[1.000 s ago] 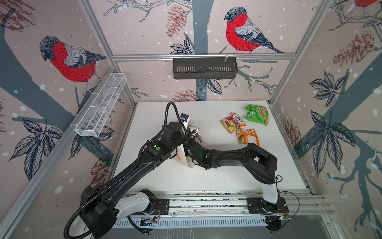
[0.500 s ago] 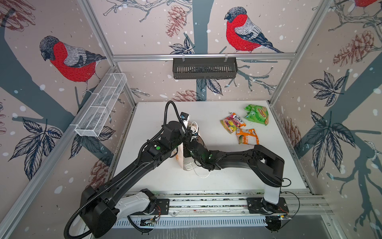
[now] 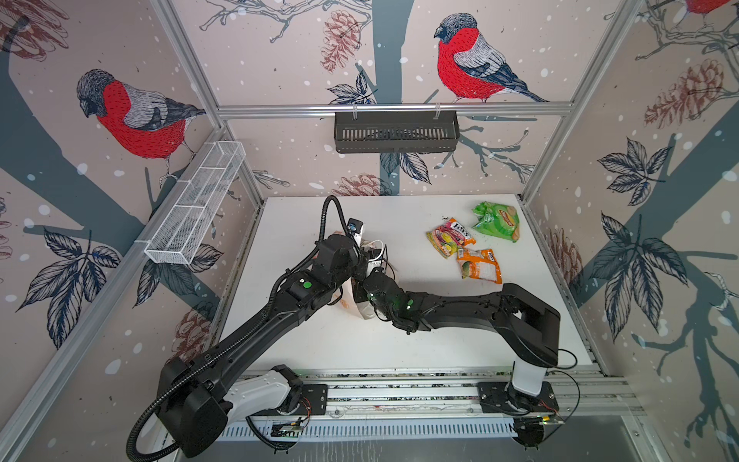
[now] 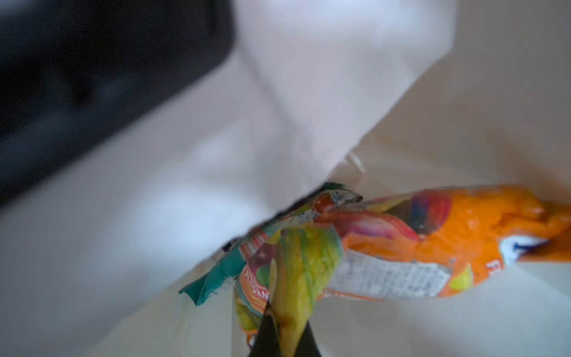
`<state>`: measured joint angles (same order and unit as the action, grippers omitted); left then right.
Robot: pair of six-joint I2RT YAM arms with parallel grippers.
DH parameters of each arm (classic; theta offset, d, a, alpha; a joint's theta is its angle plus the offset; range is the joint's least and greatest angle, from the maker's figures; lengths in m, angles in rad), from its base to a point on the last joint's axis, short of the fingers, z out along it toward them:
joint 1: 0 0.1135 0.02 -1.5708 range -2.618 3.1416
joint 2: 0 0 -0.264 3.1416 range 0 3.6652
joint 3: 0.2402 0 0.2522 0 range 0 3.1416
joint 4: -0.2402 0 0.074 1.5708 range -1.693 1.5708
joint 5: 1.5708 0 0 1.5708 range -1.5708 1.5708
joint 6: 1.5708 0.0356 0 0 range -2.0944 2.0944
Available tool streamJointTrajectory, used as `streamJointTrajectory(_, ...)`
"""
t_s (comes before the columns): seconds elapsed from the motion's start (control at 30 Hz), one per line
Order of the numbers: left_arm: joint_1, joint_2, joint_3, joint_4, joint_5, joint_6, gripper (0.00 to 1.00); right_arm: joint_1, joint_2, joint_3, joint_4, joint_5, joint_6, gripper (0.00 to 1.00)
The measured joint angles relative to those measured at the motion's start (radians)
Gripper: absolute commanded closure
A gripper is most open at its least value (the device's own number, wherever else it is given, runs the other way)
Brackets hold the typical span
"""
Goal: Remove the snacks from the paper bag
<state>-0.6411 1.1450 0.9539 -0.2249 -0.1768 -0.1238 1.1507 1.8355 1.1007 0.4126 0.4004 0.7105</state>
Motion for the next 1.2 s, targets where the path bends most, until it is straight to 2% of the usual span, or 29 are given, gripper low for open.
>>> streamJointTrajectory(0.67, 0.000, 0.000, 0.000, 0.002, -0.003, 0.000, 1.00, 0.013, -0.159, -0.110, -0.010, 0.018, -0.006, 1.00)
streamJointTrajectory(1.2, 0.002, 0.007, 0.000, -0.003, -0.019, 0.001, 1.00, 0.018, -0.343, -0.230, -0.034, 0.084, -0.002, 1.00)
